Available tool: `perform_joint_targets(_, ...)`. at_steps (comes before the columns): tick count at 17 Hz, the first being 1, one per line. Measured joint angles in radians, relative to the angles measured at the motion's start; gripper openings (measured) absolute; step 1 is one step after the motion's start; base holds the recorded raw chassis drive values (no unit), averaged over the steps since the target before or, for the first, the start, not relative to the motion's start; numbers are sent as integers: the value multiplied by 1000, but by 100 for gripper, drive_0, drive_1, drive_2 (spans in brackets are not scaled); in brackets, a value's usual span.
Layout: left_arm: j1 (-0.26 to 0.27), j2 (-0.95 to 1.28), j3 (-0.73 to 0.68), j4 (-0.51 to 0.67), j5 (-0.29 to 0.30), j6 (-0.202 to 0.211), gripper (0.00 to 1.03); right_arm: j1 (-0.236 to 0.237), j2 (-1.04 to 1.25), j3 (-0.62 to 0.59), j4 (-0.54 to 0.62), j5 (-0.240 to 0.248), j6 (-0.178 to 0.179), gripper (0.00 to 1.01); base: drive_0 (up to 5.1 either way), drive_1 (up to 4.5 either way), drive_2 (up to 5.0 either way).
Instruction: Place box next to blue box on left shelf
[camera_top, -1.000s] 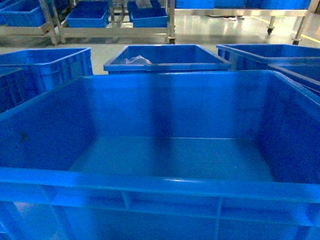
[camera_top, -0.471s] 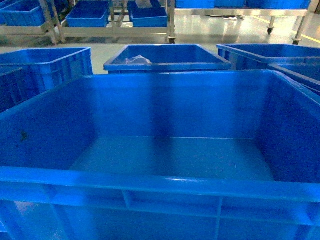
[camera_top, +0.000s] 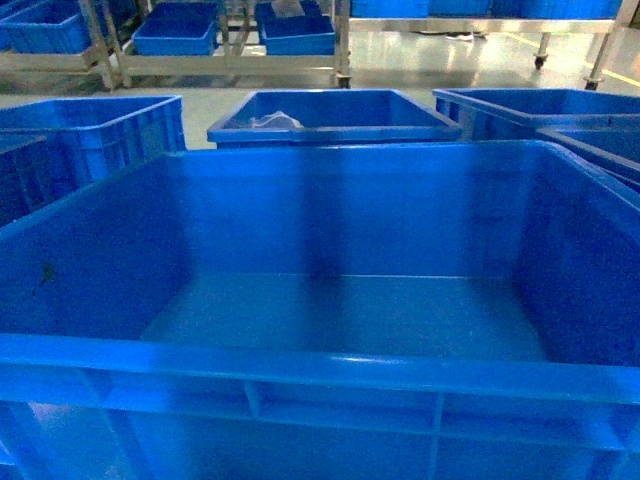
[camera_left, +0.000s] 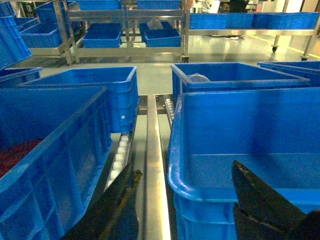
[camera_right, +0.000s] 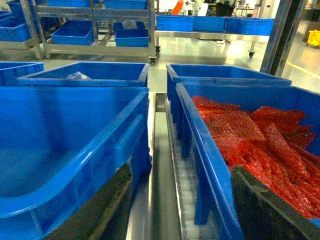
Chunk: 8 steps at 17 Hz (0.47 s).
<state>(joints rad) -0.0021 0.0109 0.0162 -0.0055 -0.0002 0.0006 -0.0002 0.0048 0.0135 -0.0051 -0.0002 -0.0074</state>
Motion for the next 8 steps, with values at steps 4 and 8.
perform_joint_targets(4,0,0,0,0,0,0,88,0,0,0,0,0,0,88,0,0,0)
perform_joint_targets(8,0,0,0,0,0,1,100,0,0,0,0,0,1,100,0,0,0)
